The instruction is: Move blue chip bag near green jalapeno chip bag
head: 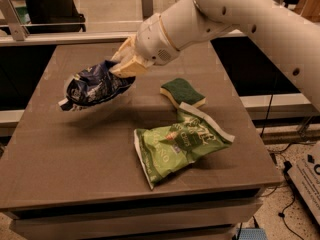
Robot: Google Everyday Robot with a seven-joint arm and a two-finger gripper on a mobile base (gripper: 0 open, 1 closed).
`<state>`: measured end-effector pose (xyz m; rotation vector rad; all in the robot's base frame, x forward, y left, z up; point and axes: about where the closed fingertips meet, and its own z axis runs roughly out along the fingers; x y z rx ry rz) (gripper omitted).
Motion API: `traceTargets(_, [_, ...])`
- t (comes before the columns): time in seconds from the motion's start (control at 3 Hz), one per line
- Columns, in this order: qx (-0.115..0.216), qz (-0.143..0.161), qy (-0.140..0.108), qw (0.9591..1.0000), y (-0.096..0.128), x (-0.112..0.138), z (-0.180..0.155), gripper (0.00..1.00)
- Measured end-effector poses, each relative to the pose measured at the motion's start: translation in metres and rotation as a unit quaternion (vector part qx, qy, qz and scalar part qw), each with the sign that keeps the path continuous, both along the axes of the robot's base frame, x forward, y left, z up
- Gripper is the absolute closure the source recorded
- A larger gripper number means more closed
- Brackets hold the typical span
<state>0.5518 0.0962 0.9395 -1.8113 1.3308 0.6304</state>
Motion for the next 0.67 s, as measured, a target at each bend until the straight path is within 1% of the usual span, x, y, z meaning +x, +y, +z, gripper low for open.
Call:
traceTargets(0.33, [-0.02, -0.003, 0.024, 0.9995, -0.015, -0.017, -0.015, 1.0])
traceTargets(0.67, [-0.04, -0.009, 0.039, 0.9984, -0.029, -0.029, -0.031, 1.0])
